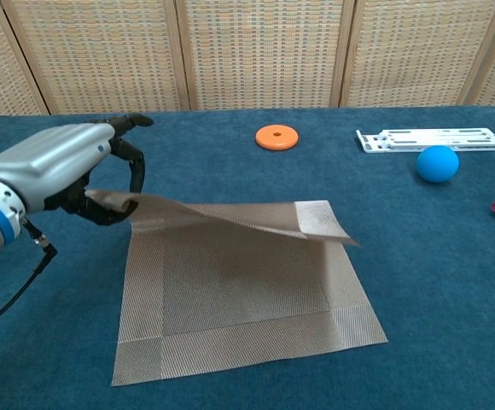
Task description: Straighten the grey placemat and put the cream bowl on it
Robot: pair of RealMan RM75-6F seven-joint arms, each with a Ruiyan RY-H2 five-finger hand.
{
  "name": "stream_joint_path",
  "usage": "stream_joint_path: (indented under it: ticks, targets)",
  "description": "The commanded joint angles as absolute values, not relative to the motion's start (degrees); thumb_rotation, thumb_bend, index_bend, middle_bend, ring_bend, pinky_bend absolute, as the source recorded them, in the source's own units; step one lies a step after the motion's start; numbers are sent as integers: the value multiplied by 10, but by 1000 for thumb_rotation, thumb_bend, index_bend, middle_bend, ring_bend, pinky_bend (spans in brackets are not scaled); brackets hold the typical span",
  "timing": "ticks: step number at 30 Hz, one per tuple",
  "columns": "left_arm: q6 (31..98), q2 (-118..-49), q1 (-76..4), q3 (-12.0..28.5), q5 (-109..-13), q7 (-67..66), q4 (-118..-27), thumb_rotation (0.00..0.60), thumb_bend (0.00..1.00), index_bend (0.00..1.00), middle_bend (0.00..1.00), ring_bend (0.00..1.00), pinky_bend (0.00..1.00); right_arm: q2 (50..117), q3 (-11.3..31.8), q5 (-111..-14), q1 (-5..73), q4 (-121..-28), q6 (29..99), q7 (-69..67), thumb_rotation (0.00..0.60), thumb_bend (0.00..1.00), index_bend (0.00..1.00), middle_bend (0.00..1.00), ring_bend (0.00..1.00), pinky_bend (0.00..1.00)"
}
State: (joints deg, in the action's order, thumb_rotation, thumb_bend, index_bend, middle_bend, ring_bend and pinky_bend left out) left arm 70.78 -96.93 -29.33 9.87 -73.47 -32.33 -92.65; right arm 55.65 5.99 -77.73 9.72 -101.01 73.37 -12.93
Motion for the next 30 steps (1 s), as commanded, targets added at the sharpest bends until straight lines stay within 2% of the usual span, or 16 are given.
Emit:
stream_joint_path:
  ticks: [1,10,18,20,22,23,24,25,27,30]
  targets:
    - [672,-950,-321,153,-681,-303,-916,600,508,764,0,0,0,559,63,-769,98,-1006,731,-126,600,60,0,0,0,0]
    - [573,-944,-395,235,-567,-273,-832,600,508,762,0,0,0,571,70,-742,107,-993,717,-106,600,60,0,0,0,0]
    - [501,-982,-478,265,-524,-260,-688,600,503,730,0,0,0,586,75,-719,113,-981,708,-79,600,60,0,0,0,0]
    - [491,-993,-493,271,-510,-254,-656,600,475,613,0,0,0,589,75,-714,115,-979,706,-73,600,60,0,0,0,0]
    - [481,-1001,-505,272,-501,-256,-629,600,345,327,0,0,0,591,76,-711,116,-977,705,-69,600,60,0,0,0,0]
    - [473,-1005,-515,270,-495,-261,-606,600,234,152,0,0,0,593,77,-708,116,-974,703,-66,600,60,0,0,0,0]
    - [468,-1008,-521,267,-493,-266,-590,600,128,43,0,0,0,594,77,-706,117,-973,703,-64,600,60,0,0,0,0]
    - [460,-1012,-528,265,-489,-270,-569,600,58,3,0,0,0,596,78,-703,118,-971,701,-62,600,60,0,0,0,0]
    - [455,-1020,-539,262,-487,-266,-536,600,6,0,0,0,0,599,80,-698,119,-968,699,-59,600,60,0,0,0,0]
    - [459,-1023,-540,262,-490,-251,-523,600,0,0,0,0,0,601,80,-695,120,-966,696,-57,600,60,0,0,0,0]
